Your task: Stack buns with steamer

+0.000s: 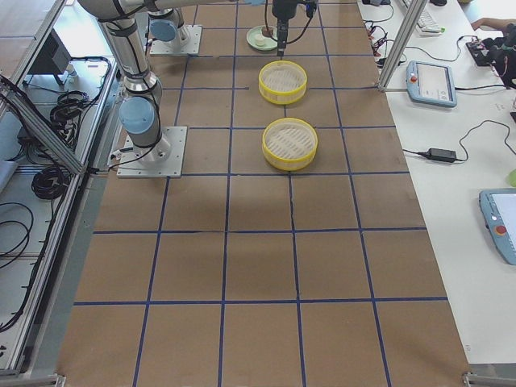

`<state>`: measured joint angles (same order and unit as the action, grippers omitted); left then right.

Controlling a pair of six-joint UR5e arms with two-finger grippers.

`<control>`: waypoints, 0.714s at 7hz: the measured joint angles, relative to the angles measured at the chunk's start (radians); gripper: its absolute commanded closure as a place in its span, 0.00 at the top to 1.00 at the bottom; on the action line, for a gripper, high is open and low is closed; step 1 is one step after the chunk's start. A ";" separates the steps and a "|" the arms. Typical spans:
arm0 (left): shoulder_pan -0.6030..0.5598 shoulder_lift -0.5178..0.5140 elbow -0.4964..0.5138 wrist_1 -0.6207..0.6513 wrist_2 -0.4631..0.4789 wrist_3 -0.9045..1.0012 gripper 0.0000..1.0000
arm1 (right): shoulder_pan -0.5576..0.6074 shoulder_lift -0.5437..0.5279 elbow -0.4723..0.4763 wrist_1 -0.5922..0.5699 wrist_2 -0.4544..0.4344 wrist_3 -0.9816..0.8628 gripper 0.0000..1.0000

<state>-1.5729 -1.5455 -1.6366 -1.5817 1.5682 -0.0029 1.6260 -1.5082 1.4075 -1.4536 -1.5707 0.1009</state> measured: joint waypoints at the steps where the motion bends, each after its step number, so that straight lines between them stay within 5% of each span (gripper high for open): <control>1: 0.002 0.000 -0.001 0.000 0.000 0.001 1.00 | 0.000 0.000 0.002 -0.003 0.003 -0.012 1.00; 5: 0.038 0.018 -0.016 -0.009 0.017 0.097 1.00 | -0.102 0.003 0.014 -0.007 0.001 -0.098 0.95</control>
<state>-1.5354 -1.5276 -1.6529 -1.5911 1.5848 0.0943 1.5239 -1.5053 1.4215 -1.4606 -1.5700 0.0031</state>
